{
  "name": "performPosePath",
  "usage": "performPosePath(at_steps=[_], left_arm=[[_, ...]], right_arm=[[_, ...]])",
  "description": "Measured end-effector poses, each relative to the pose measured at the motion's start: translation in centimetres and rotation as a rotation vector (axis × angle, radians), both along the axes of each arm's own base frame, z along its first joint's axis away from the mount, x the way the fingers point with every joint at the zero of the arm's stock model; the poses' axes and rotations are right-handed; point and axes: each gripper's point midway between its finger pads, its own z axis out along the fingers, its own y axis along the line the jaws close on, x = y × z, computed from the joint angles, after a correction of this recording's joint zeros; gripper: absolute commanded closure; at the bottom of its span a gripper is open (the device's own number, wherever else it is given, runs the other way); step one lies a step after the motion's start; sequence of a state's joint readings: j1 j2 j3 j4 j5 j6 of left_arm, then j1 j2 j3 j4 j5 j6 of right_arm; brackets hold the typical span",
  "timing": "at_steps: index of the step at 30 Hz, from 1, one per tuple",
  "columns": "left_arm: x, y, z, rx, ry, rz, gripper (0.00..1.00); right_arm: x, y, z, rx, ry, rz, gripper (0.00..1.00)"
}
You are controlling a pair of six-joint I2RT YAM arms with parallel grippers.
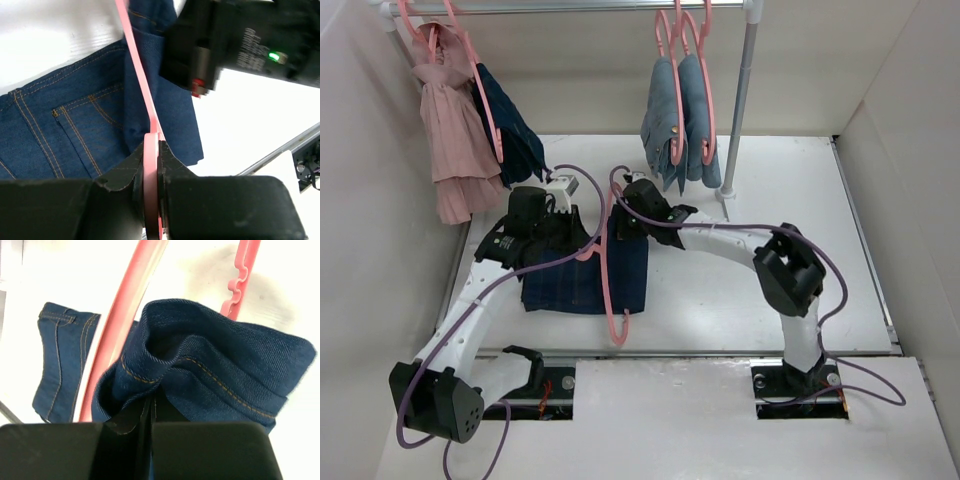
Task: Place the trousers on the hanger
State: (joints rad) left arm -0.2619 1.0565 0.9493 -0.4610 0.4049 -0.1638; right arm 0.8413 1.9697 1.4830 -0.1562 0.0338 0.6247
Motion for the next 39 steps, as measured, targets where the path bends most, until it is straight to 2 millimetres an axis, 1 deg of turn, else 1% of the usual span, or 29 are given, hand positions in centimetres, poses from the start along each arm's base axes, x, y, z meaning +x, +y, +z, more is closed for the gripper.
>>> performPosePath(at_steps=[2, 5, 7, 8, 9, 10, 12, 13, 14, 15, 18, 19, 22, 23, 25, 26, 27, 29, 30, 32, 33, 35, 36, 37, 38, 39], left_arm=[[0.0, 0.1, 0.0, 0.005, -0.006, -0.002, 1.0], [0.1, 0.0, 0.1, 0.005, -0.01, -0.006, 1.0], [0.0, 0.0, 0.1, 0.004, -0.011, -0.013, 1.0], [0.0, -0.1, 0.1, 0.004, -0.01, -0.015, 1.0], [-0.1, -0.1, 0.1, 0.002, -0.006, -0.017, 1.0], [-0.2, -0.1, 0.1, 0.003, -0.001, -0.019, 1.0], [-0.2, -0.1, 0.4, -0.001, -0.003, -0.017, 1.0], [-0.1, -0.1, 0.6, -0.005, -0.007, -0.016, 1.0], [0.0, -0.2, 0.9, -0.01, -0.013, -0.017, 1.0], [0.1, -0.3, 1.2, -0.015, -0.02, -0.019, 1.0], [0.4, -0.4, 1.8, -0.019, -0.039, -0.012, 1.0], [0.5, -0.3, 1.8, -0.016, -0.041, -0.006, 1.0], [0.7, 0.0, 1.7, -0.009, -0.038, 0.02, 1.0], [0.8, 0.0, 1.7, -0.008, -0.035, 0.028, 1.0], [0.9, 0.1, 1.6, -0.012, -0.027, 0.04, 1.0], [1.0, 0.0, 1.5, -0.014, -0.025, 0.044, 1.0], [1.1, 0.0, 1.4, -0.017, -0.02, 0.048, 1.0], [1.2, 0.0, 1.2, -0.021, -0.007, 0.056, 1.0], [1.2, -0.1, 1.2, -0.022, -0.005, 0.058, 1.0], [1.3, -0.1, 1.1, -0.027, 0.001, 0.064, 1.0], [1.3, -0.1, 1.1, -0.029, 0.003, 0.067, 1.0], [1.4, 0.0, 1.1, -0.033, 0.005, 0.075, 1.0], [1.4, -0.1, 1.2, -0.034, 0.005, 0.074, 0.8], [1.3, 0.0, 1.1, -0.027, 0.004, 0.071, 0.6], [1.4, 0.1, 1.2, -0.028, 0.0, 0.071, 0.44], [1.5, 0.0, 1.4, -0.03, -0.013, 0.06, 0.31]], right_arm=[[0.7, 0.8, -0.7, 0.016, 0.022, 0.004, 1.0], [0.7, 2.6, -3.3, 0.019, 0.066, 0.047, 1.0], [0.0, 3.2, -5.4, -0.008, 0.085, 0.072, 1.0], [-0.7, 3.4, -6.1, -0.022, 0.092, 0.085, 1.0], [-1.4, 3.5, -6.7, -0.034, 0.099, 0.099, 1.0], [-2.1, 3.6, -6.8, -0.039, 0.098, 0.112, 1.0], [-3.3, 3.1, -6.4, -0.046, 0.093, 0.128, 0.99], [-3.9, 2.6, -6.0, -0.052, 0.089, 0.132, 0.94], [-4.4, 1.9, -5.4, -0.054, 0.081, 0.132, 0.88], [-5.0, 1.0, -4.5, -0.053, 0.072, 0.132, 0.77], [-6.5, -1.4, -1.0, -0.029, 0.028, 0.125, 0.65], [-7.0, -1.9, 0.4, -0.012, 0.011, 0.125, 0.58], [-7.7, -2.6, 3.8, 0.041, -0.041, 0.135, 0.48], [-8.0, -2.7, 4.4, 0.049, -0.05, 0.143, 0.39], [-9.1, -2.2, 4.6, 0.053, -0.053, 0.18, 0.31], [-9.9, -1.8, 4.3, 0.049, -0.046, 0.21, 0.22], [-10.8, -1.2, 3.9, 0.041, -0.036, 0.243, 0.16], [-12.5, -0.2, 2.6, 0.008, 0.0, 0.299, 0.16], [-13.0, 0.7, 2.0, -0.002, 0.016, 0.321, 0.16], [-13.4, 2.4, 1.0, -0.015, 0.039, 0.349, 0.2], [-13.3, 3.0, 0.5, -0.018, 0.047, 0.353, 0.39], [-12.9, 3.5, -0.2, -0.026, 0.059, 0.35, 0.77], [-12.7, 3.7, -0.5, -0.025, 0.073, 0.332, 1.0], [-12.4, 3.5, -0.9, -0.025, 0.107, 0.288, 1.0], [-11.9, 3.1, -1.2, -0.025, 0.126, 0.27, 1.0], [-11.4, 2.9, -1.1, -0.008, 0.137, 0.265, 1.0]])
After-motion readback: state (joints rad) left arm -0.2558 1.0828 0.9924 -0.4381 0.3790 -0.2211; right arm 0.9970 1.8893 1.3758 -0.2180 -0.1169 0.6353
